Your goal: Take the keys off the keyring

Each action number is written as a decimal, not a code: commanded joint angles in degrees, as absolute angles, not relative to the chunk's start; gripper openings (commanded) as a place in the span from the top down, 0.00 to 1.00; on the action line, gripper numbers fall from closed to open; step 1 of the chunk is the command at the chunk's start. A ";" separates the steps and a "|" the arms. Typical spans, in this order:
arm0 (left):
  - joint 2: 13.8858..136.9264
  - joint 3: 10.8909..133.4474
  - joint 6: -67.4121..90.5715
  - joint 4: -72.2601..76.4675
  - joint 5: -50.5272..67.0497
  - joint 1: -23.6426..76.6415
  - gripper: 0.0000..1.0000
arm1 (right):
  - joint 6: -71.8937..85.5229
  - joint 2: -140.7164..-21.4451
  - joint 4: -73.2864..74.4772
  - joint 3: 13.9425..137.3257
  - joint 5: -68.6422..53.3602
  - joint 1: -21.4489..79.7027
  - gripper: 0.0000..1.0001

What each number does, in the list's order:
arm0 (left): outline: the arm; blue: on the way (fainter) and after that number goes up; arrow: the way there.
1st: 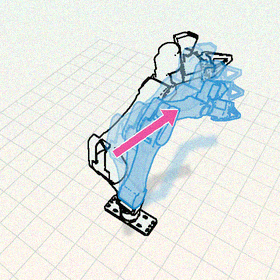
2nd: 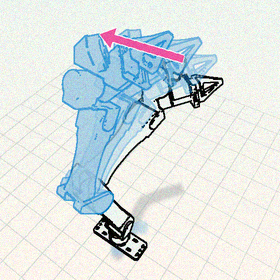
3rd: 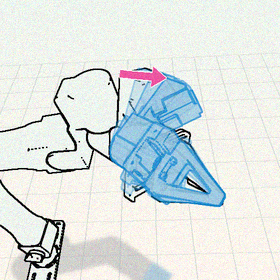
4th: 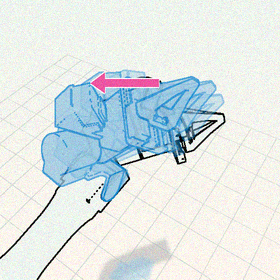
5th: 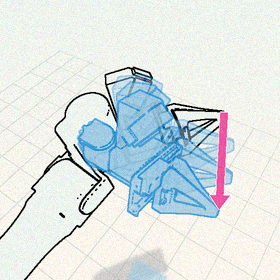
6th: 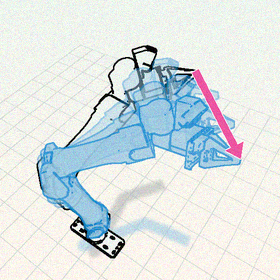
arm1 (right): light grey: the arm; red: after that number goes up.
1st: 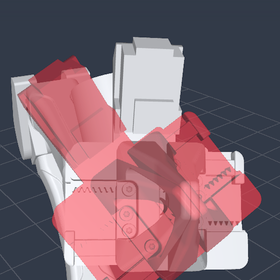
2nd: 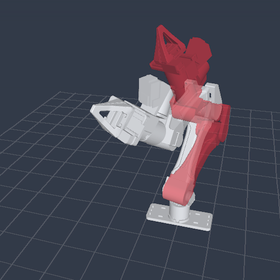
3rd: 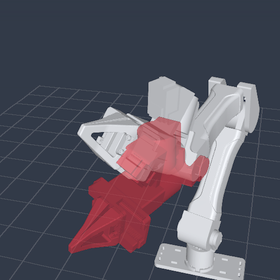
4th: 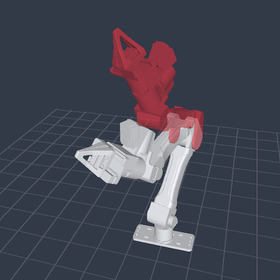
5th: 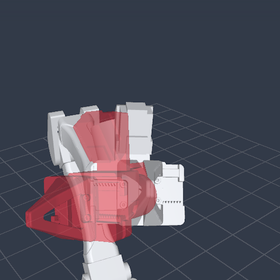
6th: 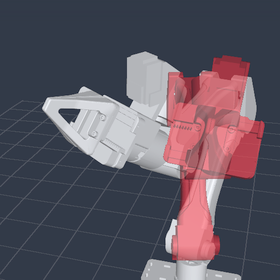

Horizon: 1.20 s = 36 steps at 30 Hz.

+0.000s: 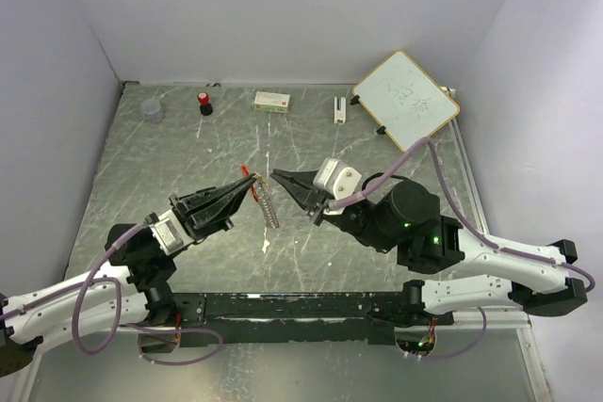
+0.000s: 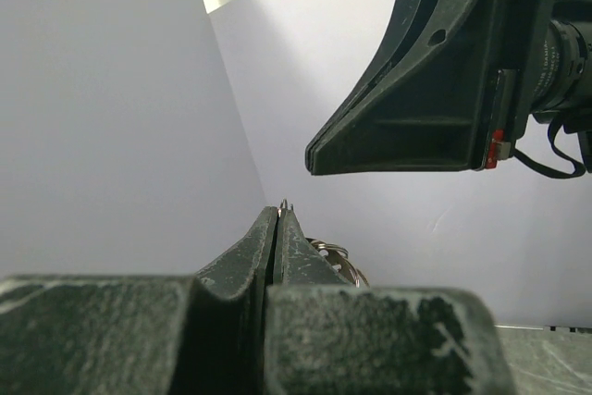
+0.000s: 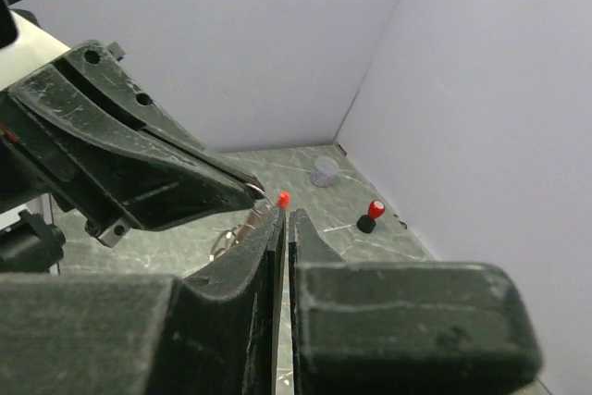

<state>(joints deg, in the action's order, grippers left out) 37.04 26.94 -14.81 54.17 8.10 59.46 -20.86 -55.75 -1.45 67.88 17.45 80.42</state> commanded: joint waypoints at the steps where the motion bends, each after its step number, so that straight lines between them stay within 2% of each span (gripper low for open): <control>1: 37.97 26.56 -12.07 60.93 10.08 59.24 0.93 | -20.81 -56.34 -2.29 68.17 14.70 80.50 0.95; 18: 39.52 24.86 -9.16 69.74 11.78 59.24 0.93 | -18.70 -56.48 -3.30 65.90 13.44 80.45 0.91; 36: 42.36 22.91 -6.34 77.59 13.00 59.24 0.93 | -19.25 -57.57 -7.12 65.45 10.66 80.52 0.91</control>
